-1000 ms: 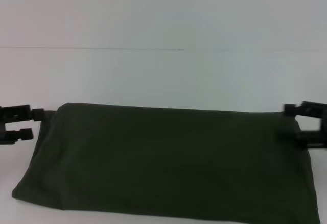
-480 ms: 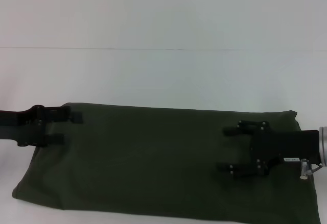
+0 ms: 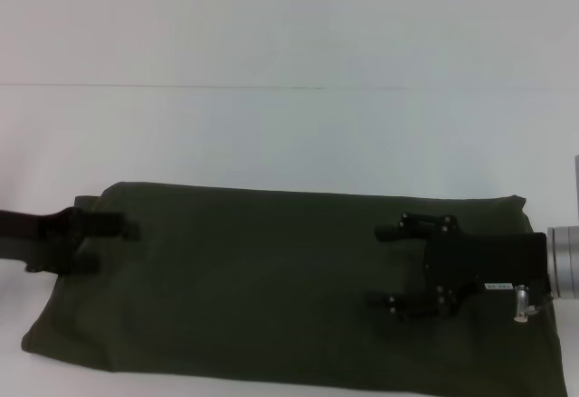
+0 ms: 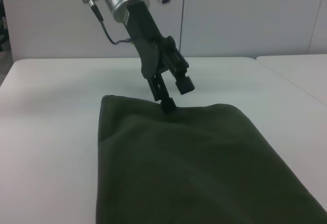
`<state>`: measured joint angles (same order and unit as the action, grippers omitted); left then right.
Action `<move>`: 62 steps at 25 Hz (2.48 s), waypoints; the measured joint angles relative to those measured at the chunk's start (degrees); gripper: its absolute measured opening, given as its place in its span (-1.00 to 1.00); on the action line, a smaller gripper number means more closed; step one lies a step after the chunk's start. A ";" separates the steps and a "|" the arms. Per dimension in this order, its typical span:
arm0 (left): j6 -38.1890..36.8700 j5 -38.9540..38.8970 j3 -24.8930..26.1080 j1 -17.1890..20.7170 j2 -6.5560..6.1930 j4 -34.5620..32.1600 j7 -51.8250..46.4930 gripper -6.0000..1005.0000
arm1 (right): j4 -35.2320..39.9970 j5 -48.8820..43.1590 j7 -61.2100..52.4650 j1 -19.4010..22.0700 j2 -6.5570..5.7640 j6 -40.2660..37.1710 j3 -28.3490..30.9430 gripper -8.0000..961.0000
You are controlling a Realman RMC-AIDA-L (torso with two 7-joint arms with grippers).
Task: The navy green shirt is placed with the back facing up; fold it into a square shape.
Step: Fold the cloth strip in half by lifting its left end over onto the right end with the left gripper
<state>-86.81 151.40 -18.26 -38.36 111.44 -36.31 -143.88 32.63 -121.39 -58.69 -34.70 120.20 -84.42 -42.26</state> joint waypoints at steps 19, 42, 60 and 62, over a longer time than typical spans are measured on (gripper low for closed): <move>6.67 4.97 -0.42 1.11 0.44 -2.68 -1.64 0.88 | -0.20 0.73 -0.29 0.27 0.03 0.06 0.05 0.91; 4.93 5.98 -1.40 1.43 -0.16 -5.17 -0.30 0.88 | -0.20 0.72 0.07 0.20 0.03 0.10 -0.02 0.91; 5.93 7.05 -4.57 1.15 0.40 -4.13 -0.08 0.88 | -0.73 0.71 0.08 -0.02 0.03 0.67 -0.02 0.91; 5.99 7.02 -5.07 1.05 0.40 -3.96 -0.08 0.88 | -0.73 0.72 0.08 -0.02 0.03 0.67 -0.03 0.91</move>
<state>-80.82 158.42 -23.33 -37.31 111.83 -40.28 -143.96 31.90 -120.67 -58.62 -34.72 120.22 -83.75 -42.29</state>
